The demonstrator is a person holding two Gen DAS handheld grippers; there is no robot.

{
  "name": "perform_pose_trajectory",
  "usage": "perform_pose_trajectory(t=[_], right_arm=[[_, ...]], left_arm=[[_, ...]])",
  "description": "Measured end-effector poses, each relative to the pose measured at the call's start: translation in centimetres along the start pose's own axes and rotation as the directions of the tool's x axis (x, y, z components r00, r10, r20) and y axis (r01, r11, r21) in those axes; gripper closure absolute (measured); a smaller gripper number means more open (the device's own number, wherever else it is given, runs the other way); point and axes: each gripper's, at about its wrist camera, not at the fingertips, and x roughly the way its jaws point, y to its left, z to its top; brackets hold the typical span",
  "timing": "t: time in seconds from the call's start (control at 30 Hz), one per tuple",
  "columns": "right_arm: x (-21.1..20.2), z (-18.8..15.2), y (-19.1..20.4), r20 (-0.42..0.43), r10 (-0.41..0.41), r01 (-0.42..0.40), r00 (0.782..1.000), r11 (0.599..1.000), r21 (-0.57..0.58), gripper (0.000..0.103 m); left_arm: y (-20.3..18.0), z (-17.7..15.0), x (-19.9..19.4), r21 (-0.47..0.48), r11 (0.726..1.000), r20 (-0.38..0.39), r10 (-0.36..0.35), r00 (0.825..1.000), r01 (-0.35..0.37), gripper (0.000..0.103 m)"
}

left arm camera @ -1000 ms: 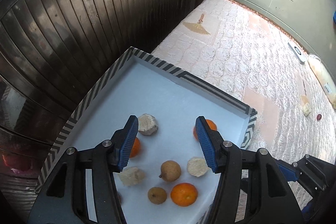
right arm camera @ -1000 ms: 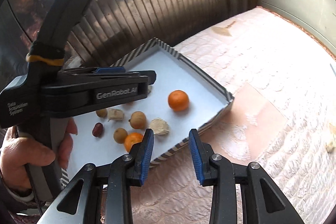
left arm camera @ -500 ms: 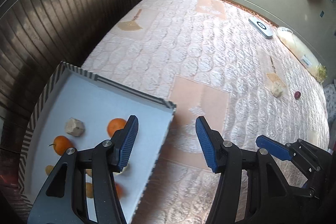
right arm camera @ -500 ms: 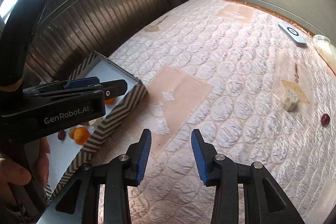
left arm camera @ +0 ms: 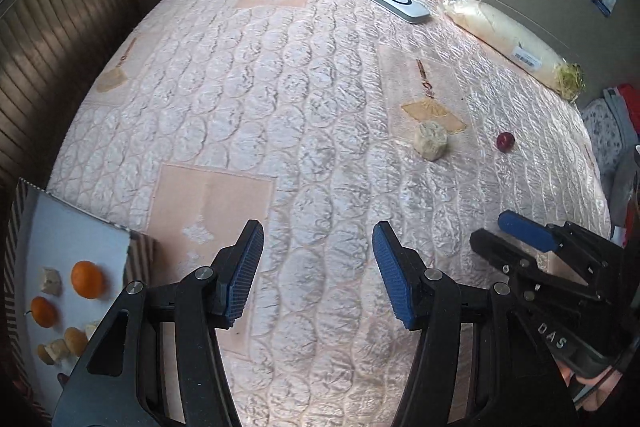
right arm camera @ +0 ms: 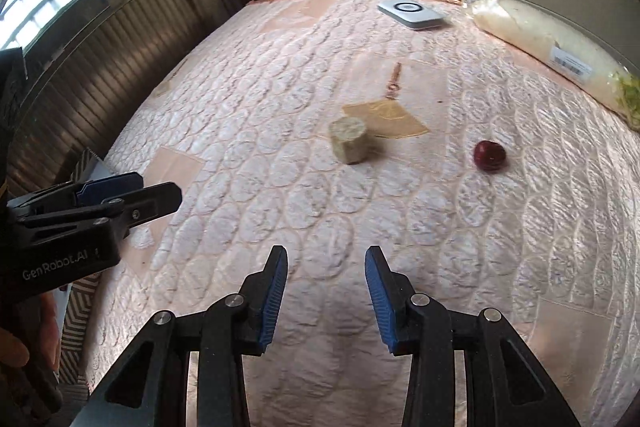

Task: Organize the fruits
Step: 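Grasp the last pale round chunk with the left tool while the right tool grasps a red date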

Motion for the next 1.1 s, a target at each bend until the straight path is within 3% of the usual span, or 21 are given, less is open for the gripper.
perform_pose_trajectory(t=[0.2, 0.37, 0.63, 0.73, 1.1], right_arm=[[0.2, 0.9, -6.5, 0.029, -0.070, 0.068, 0.997, 0.994, 0.082, 0.064], [0.5, 2.2, -9.2, 0.056, -0.085, 0.079, 0.995, 0.991, 0.104, 0.064], [2.1, 4.2, -10.3, 0.068, -0.061, 0.055, 0.996, 0.994, 0.094, 0.064], [3.0, 4.5, -10.3, 0.052, -0.059, 0.055, 0.997, 0.996, 0.074, 0.076], [1.0, 2.7, -11.2, 0.069, -0.042, 0.035, 0.997, 0.994, 0.102, 0.076]], left_arm=[[-2.8, 1.2, 1.8, 0.021, 0.999, -0.021, -0.029, 0.999, 0.029, 0.046], [-4.6, 2.5, 3.1, 0.032, 0.998, -0.038, -0.058, 0.998, 0.059, 0.046], [-6.7, 4.4, 4.4, 0.060, 0.996, -0.031, -0.071, 0.997, 0.072, 0.046], [-7.2, 5.1, 5.0, 0.059, 0.995, -0.033, -0.081, 0.996, 0.083, 0.046], [-8.3, 6.4, 7.4, 0.075, 0.992, -0.044, -0.103, 0.994, 0.106, 0.046]])
